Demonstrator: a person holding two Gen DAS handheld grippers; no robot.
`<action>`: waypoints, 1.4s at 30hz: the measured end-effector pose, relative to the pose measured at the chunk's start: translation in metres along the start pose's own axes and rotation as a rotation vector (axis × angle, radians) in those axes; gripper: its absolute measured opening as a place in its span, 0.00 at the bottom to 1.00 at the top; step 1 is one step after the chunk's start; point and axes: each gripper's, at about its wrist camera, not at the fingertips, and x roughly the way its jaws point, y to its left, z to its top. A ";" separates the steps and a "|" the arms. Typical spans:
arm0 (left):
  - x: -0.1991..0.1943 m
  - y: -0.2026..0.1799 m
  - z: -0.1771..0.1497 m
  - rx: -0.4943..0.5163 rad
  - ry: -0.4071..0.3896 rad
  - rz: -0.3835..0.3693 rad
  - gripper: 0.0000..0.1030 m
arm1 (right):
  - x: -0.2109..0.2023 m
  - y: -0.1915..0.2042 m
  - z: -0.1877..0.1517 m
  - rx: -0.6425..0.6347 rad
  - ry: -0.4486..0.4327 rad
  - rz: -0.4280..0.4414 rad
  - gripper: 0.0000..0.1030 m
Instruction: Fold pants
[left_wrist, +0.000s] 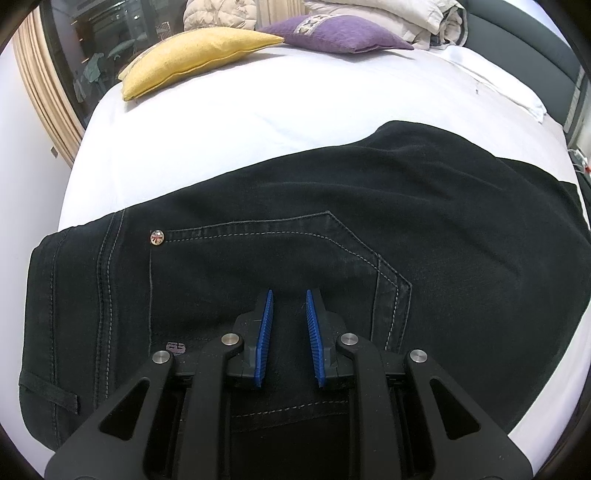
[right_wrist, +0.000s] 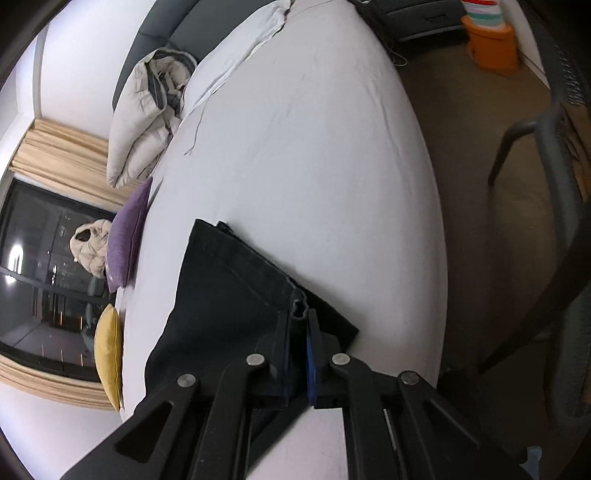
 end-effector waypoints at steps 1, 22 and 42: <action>0.000 0.001 0.000 0.000 0.001 -0.003 0.17 | -0.002 0.001 0.000 -0.003 -0.005 -0.003 0.07; -0.002 -0.008 -0.001 0.028 0.002 0.018 0.18 | -0.043 0.064 0.022 -0.218 -0.115 -0.101 0.48; -0.004 -0.004 0.005 0.013 0.007 -0.029 0.19 | 0.091 0.158 0.030 -0.376 0.154 0.062 0.12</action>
